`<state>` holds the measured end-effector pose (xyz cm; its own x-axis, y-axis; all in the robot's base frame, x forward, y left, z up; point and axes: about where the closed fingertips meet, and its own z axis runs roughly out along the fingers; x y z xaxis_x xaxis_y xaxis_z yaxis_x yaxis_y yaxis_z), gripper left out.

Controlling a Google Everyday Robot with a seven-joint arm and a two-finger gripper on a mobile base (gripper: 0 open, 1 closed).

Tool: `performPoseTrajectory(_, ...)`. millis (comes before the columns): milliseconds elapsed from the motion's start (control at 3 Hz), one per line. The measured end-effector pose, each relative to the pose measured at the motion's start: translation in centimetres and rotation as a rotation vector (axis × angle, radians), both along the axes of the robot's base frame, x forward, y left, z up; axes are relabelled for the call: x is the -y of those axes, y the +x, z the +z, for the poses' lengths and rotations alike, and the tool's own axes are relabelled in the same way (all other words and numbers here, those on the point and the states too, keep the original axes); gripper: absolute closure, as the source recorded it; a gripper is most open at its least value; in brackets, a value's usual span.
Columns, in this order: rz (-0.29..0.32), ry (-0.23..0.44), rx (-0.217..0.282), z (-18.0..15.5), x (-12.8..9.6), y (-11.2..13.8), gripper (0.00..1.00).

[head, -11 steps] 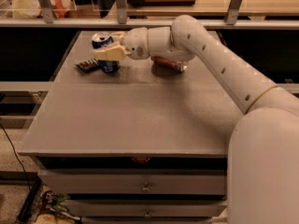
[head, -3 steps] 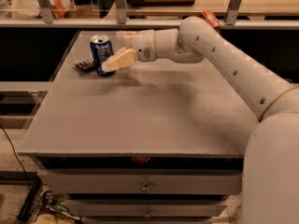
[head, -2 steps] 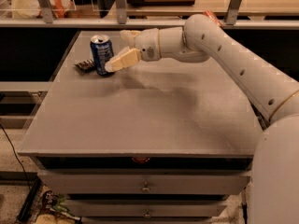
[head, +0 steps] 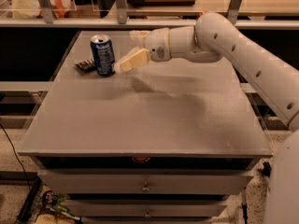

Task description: Move pepsi can near rxbar chocolate

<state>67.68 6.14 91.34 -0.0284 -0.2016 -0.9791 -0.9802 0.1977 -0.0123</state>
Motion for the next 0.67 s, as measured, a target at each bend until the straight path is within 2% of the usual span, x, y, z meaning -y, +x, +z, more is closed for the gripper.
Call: performPoseTrajectory(667, -0.011, -0.014, -0.019, -0.02, 1.72, -0.78, 0.00)
